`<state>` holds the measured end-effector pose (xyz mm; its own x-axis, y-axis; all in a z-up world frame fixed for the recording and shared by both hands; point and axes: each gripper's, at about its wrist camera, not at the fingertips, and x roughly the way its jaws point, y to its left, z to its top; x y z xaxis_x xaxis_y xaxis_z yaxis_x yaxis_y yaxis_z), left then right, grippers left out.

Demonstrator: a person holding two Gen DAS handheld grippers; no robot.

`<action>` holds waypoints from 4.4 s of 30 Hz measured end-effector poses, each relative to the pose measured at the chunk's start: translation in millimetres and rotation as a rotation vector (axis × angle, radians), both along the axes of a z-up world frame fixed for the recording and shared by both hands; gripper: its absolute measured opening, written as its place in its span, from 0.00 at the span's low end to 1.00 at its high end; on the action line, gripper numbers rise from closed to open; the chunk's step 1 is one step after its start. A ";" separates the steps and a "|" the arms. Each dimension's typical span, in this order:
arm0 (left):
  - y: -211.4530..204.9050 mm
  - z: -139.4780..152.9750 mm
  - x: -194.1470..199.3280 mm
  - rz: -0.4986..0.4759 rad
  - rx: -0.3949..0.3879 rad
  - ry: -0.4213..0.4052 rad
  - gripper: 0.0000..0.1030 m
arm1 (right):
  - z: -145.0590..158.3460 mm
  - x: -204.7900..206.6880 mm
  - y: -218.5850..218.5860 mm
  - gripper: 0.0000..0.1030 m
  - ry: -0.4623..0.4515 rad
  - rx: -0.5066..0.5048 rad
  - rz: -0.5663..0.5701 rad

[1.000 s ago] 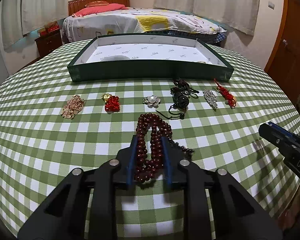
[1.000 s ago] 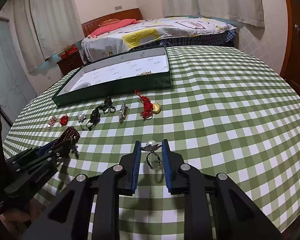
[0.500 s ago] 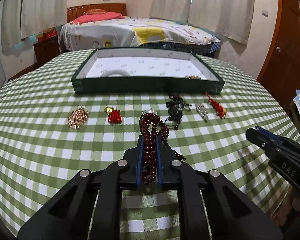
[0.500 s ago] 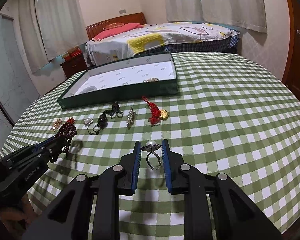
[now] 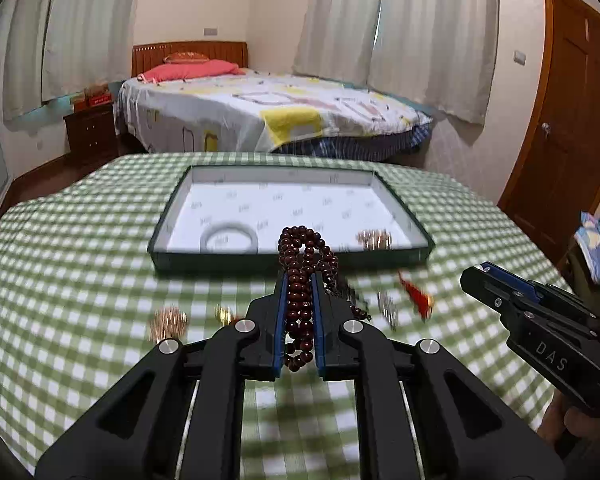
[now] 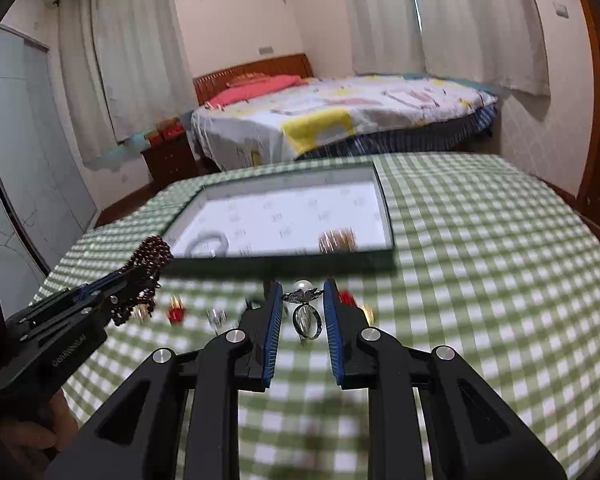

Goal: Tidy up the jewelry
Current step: 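Lift the beads into the tray and open the left tool while the right tool releases the ring inside, then withdraw both open tools from the tray toward the remaining jewelry, then close the left tool on the gold chain while the right tool closes on the silver rhinestone pendant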

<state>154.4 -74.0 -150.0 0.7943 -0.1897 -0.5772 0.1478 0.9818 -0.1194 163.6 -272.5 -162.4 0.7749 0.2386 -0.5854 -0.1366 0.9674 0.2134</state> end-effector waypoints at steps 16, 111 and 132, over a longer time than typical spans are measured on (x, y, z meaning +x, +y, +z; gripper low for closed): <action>-9.9 3.9 100.8 -0.007 0.025 -0.043 0.11 | 13.1 97.9 35.4 0.21 -0.066 -0.018 0.055; 62.6 -54.7 14.7 0.136 -0.033 0.143 0.53 | -71.9 59.7 34.9 0.24 0.239 -0.115 0.029; 89.0 -76.5 39.6 0.208 -0.027 0.233 0.51 | -74.5 49.7 23.7 0.11 0.228 -0.083 0.040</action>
<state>194.0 15.0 -226.5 0.6646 -0.0546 -0.7452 -0.0907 0.9841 -0.1530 213.3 -248.8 -236.9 0.6116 0.2104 -0.7627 -0.1326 0.9776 0.1634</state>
